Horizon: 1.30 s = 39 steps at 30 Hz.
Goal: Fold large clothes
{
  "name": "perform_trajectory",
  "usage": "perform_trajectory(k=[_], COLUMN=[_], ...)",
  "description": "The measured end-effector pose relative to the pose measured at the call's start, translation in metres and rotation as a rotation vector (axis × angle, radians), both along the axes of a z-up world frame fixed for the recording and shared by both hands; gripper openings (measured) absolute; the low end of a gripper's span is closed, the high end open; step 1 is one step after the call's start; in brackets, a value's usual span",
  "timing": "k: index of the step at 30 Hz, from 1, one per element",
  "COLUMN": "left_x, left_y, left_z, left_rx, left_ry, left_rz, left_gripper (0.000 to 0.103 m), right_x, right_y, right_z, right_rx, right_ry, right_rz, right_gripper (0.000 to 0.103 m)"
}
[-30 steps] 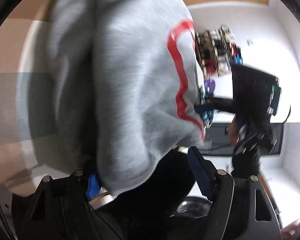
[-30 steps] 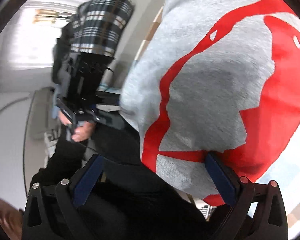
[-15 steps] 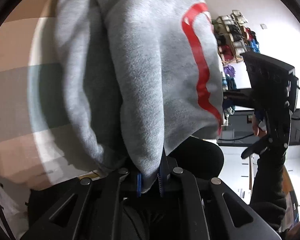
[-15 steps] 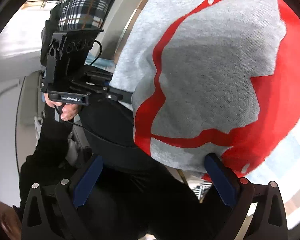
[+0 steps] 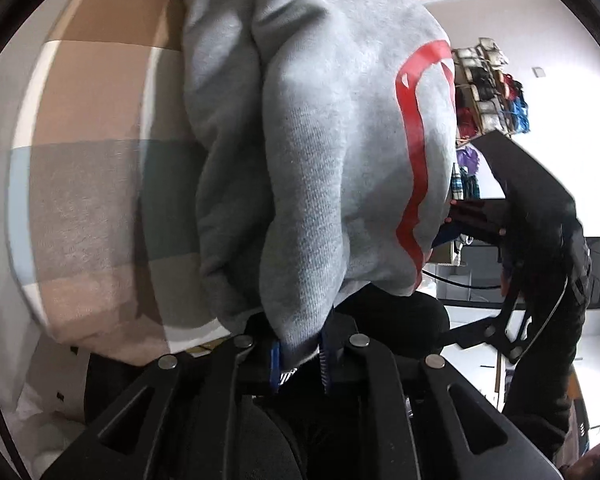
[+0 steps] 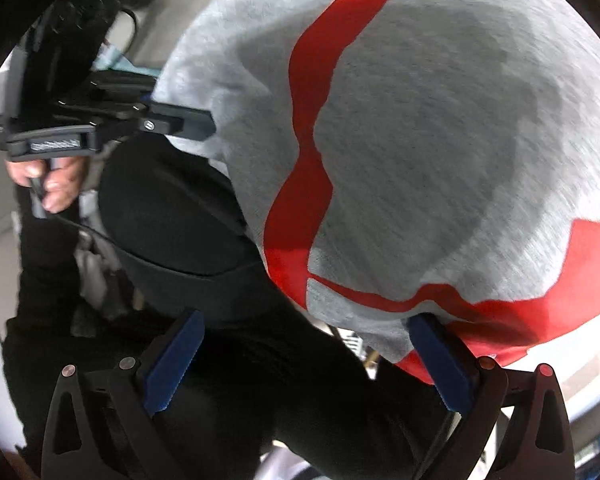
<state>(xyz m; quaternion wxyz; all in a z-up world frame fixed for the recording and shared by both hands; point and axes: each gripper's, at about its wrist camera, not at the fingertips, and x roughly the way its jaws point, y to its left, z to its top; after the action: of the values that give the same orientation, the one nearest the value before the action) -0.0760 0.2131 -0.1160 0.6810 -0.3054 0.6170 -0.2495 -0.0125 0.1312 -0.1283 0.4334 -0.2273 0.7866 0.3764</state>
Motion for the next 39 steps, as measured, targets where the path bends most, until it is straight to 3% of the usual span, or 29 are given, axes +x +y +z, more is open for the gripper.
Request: perform_trajectory(k=[2, 4, 5, 6, 7, 8, 12, 15, 17, 20, 22, 23, 24, 33, 35, 39], left_x=[0.002, 0.006, 0.011, 0.019, 0.026, 0.038, 0.081, 0.119, 0.137, 0.157, 0.163, 0.167, 0.171, 0.176, 0.176, 0.179], left_y=[0.007, 0.01, 0.01, 0.01, 0.011, 0.012, 0.012, 0.016, 0.019, 0.019, 0.016, 0.011, 0.005, 0.019, 0.029, 0.036], left_z=[0.022, 0.048, 0.06, 0.068, 0.072, 0.078, 0.083, 0.066, 0.045, 0.026, 0.018, 0.019, 0.022, 0.076, 0.074, 0.044], left_rx=[0.001, 0.02, 0.012, -0.008, -0.014, -0.009, -0.026, 0.152, 0.113, 0.068, 0.025, 0.027, 0.035, 0.124, 0.134, 0.254], left_ry=[-0.06, -0.146, -0.171, -0.182, -0.188, -0.204, -0.186, -0.161, -0.094, -0.062, -0.033, -0.037, -0.047, -0.164, -0.152, -0.096], left_rz=[0.041, 0.061, 0.067, 0.08, 0.101, 0.133, 0.18, 0.227, 0.24, 0.269, 0.243, 0.213, 0.18, 0.159, 0.165, 0.187], left_gripper=[0.012, 0.024, 0.048, 0.079, 0.086, 0.086, 0.086, 0.086, 0.086, 0.085, 0.055, 0.017, 0.011, 0.009, 0.009, 0.009], right_x=[-0.003, -0.004, 0.003, 0.003, 0.005, 0.007, 0.013, 0.018, 0.02, 0.028, 0.031, 0.032, 0.033, 0.07, 0.075, 0.073], right_y=[0.001, -0.001, -0.009, -0.011, -0.011, -0.014, -0.021, -0.028, -0.031, -0.041, -0.046, -0.047, -0.048, -0.06, -0.057, -0.048], right_z=[0.0, 0.0, 0.003, 0.004, 0.003, 0.004, 0.008, 0.012, 0.013, 0.018, 0.02, 0.022, 0.023, 0.016, 0.015, 0.014], right_rx=[-0.02, -0.018, -0.013, -0.005, 0.002, 0.016, 0.08, 0.12, 0.144, 0.181, 0.207, 0.218, 0.227, 0.349, 0.345, 0.324], right_ry=[-0.017, -0.019, -0.016, -0.012, -0.009, -0.004, 0.003, 0.008, 0.014, 0.015, 0.014, 0.013, 0.014, 0.18, 0.201, 0.186], right_rz=[0.019, 0.014, 0.01, 0.004, -0.002, -0.014, -0.043, -0.063, -0.077, -0.08, -0.084, -0.085, -0.088, -0.216, -0.22, -0.193], right_gripper=[0.103, 0.103, 0.103, 0.103, 0.103, 0.103, 0.103, 0.103, 0.103, 0.103, 0.103, 0.103, 0.103, 0.103, 0.103, 0.103])
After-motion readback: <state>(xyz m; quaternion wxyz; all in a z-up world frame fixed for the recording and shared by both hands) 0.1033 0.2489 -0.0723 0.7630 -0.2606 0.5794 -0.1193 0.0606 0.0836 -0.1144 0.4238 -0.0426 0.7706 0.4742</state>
